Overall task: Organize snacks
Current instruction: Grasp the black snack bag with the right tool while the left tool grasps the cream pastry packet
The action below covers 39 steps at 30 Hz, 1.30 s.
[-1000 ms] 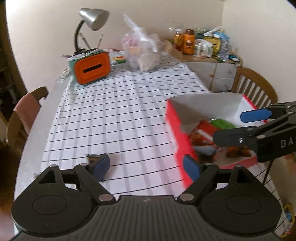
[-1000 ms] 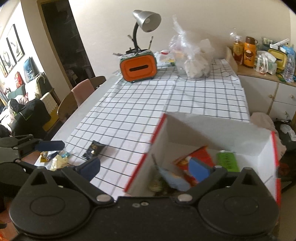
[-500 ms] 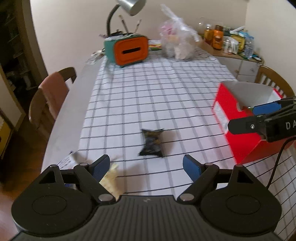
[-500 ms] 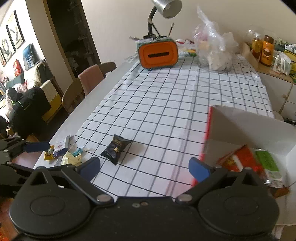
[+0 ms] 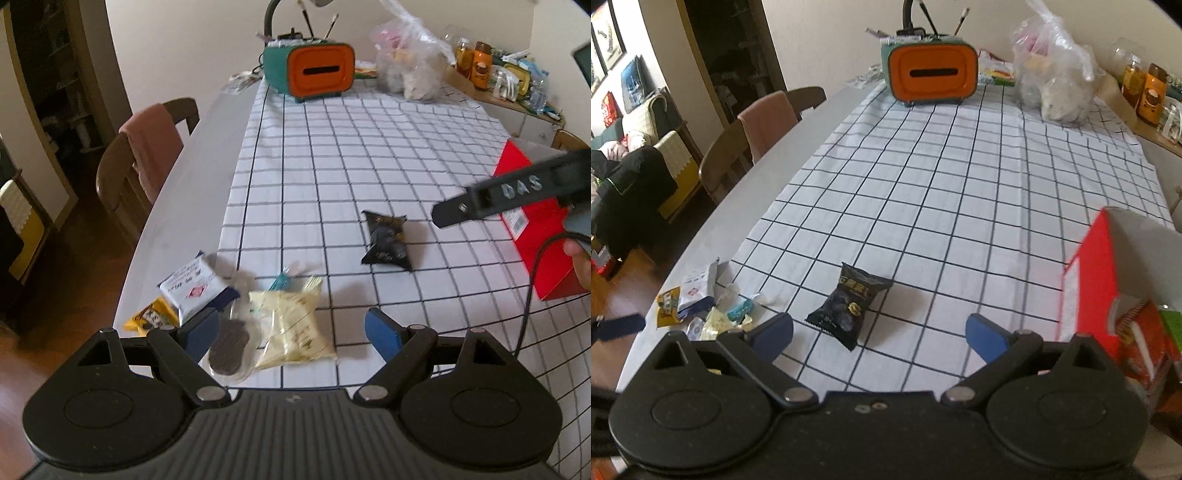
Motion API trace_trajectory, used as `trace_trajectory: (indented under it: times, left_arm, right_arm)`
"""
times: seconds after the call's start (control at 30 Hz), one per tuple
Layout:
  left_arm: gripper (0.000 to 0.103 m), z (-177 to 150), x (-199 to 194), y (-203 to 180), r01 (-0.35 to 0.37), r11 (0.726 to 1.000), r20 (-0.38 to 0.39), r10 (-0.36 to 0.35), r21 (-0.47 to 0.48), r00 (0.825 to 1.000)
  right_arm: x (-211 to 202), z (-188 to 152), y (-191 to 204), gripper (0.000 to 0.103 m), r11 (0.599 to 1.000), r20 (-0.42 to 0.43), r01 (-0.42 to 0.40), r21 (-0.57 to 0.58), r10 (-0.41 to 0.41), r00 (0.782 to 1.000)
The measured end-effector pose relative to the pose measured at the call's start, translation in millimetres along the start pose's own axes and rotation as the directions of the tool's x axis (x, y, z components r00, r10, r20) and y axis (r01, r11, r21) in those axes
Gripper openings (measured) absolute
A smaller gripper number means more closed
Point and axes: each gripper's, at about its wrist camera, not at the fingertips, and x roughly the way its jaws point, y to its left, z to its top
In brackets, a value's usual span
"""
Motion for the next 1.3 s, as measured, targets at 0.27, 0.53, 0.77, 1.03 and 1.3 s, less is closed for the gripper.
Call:
trace_trajectory:
  times: [0.27,0.53,0.77,1.03,1.3]
  left_arm:
    - [0.086,-6.1,21.2,9.7,0.007,0.999,-0.038,-0.009,-0.04,0.999]
    - [0.086,-4.8,37.2,16.7,0.006,0.996,-0.075,-0.013,-0.088,0.997]
    - [0.086,-3.4,46.5,13.6,-0.024,0.996,-0.091,0.016,-0.085,0.996]
    - [0.063,-4.2,51.0,13.3,-0.021,0.996,-0.106,0.012,-0.087,0.994]
    - [0.038,-4.0,51.6,10.0,-0.005,0.997,-0.113,-0.004,-0.078,0.994]
  right_arm:
    - [45.4,11.0,12.9,0.097,0.999,-0.064,0.037,0.033,-0.035,0.997]
    - [82.4,17.1,23.6,0.088,0.996,-0.113,0.075,0.053,-0.068,0.991]
    - [99.6,18.4,30.0,0.076,0.992,-0.135,0.111,0.065,-0.102,0.986]
    - [103.2,16.4,33.6,0.05,0.991,-0.132,0.125,0.053,-0.117,0.984]
    - [98.5,13.4,35.9,0.033,0.995,-0.121,0.099,0.023,-0.096,0.988]
